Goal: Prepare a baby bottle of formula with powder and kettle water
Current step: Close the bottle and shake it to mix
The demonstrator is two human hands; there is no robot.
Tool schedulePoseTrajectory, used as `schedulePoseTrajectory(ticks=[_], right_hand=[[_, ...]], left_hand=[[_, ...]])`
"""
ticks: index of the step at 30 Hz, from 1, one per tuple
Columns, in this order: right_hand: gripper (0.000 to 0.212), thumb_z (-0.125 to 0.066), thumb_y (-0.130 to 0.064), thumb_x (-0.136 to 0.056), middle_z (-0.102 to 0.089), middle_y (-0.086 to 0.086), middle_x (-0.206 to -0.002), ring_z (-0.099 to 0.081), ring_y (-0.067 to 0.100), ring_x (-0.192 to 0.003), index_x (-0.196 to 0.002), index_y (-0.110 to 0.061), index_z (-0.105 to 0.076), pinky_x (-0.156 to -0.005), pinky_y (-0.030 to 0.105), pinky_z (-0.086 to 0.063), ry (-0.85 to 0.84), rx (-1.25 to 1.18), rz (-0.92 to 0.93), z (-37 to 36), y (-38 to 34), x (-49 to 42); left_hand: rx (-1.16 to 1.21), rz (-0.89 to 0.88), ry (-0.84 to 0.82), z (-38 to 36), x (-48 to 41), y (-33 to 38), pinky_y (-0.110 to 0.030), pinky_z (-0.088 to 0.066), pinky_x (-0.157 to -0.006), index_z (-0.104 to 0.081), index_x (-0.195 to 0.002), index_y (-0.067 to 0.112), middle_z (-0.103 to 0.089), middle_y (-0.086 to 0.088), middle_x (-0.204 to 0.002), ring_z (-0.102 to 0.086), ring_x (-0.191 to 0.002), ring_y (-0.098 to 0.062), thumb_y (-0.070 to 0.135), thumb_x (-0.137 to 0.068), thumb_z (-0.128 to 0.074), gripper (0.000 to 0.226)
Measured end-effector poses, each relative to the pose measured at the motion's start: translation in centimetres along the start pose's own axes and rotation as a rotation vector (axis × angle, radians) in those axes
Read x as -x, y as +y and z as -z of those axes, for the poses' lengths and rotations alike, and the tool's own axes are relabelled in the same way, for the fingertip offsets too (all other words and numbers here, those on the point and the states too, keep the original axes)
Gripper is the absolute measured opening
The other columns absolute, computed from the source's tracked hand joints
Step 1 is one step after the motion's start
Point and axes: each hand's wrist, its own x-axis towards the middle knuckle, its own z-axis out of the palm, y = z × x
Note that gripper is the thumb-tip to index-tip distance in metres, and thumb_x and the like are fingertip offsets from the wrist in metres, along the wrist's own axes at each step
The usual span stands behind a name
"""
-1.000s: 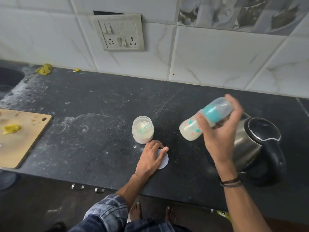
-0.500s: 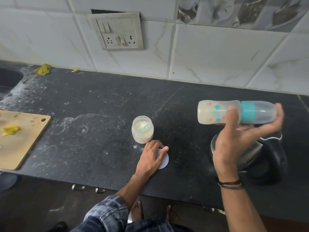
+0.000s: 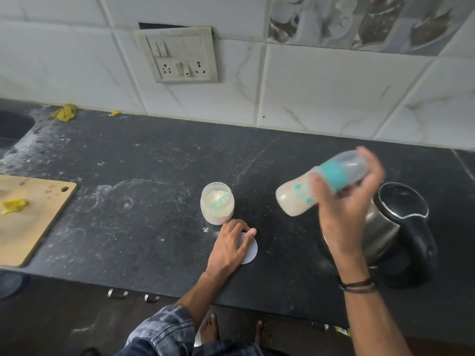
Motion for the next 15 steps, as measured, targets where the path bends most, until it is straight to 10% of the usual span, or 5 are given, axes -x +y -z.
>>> schedulePoseTrajectory(ticks=[3,8,13,15], right_hand=[[0.074,-0.073,-0.014,-0.093,-0.049,0.004,-0.134,-0.064,0.008,-0.105,-0.149,-0.014,-0.024,-0.087,0.037,-0.058,0.279,-0.209,-0.052,-0.6,-0.5,-0.2],[0.075,-0.081,-0.009,-0.086,-0.054,-0.013,-0.122,-0.064,0.008,-0.097,-0.144,-0.020,-0.036,-0.082,0.028,-0.056,-0.095,0.020,-0.049,-0.7,-0.1,0.2],[0.074,-0.072,-0.013,-0.094,-0.044,-0.001,-0.139,-0.063,0.010,-0.114,-0.149,-0.013,-0.022,-0.092,0.048,-0.059,0.433,-0.228,0.026,-1.2,-1.3,-0.2],[0.075,-0.074,-0.016,-0.092,-0.045,0.003,-0.138,-0.062,0.008,-0.111,-0.148,-0.012,-0.024,-0.090,0.035,-0.058,0.285,-0.144,-0.004,-1.1,-0.9,-0.2]], left_hand=[[-0.003,0.009,0.001,0.1,-0.1,0.1,-0.011,-0.031,-0.098,-0.066,-0.099,0.020,-0.059,0.011,-0.108,-0.050,-0.108,-0.007,0.053,-0.102,-0.044,0.041],[-0.012,-0.005,0.004,0.2,0.0,0.0,-0.007,-0.028,-0.097,-0.065,-0.099,0.021,-0.058,0.012,-0.109,-0.049,-0.106,-0.006,0.052,-0.103,-0.043,0.038],[-0.006,-0.005,0.010,0.2,0.0,0.1,-0.009,-0.030,-0.097,-0.064,-0.097,0.020,-0.059,0.011,-0.106,-0.049,-0.106,-0.005,0.048,-0.104,-0.044,0.035],[-0.012,-0.014,0.013,0.2,0.1,0.0,-0.009,-0.031,-0.098,-0.064,-0.098,0.020,-0.059,0.011,-0.107,-0.050,-0.106,-0.005,0.047,-0.104,-0.045,0.033]])
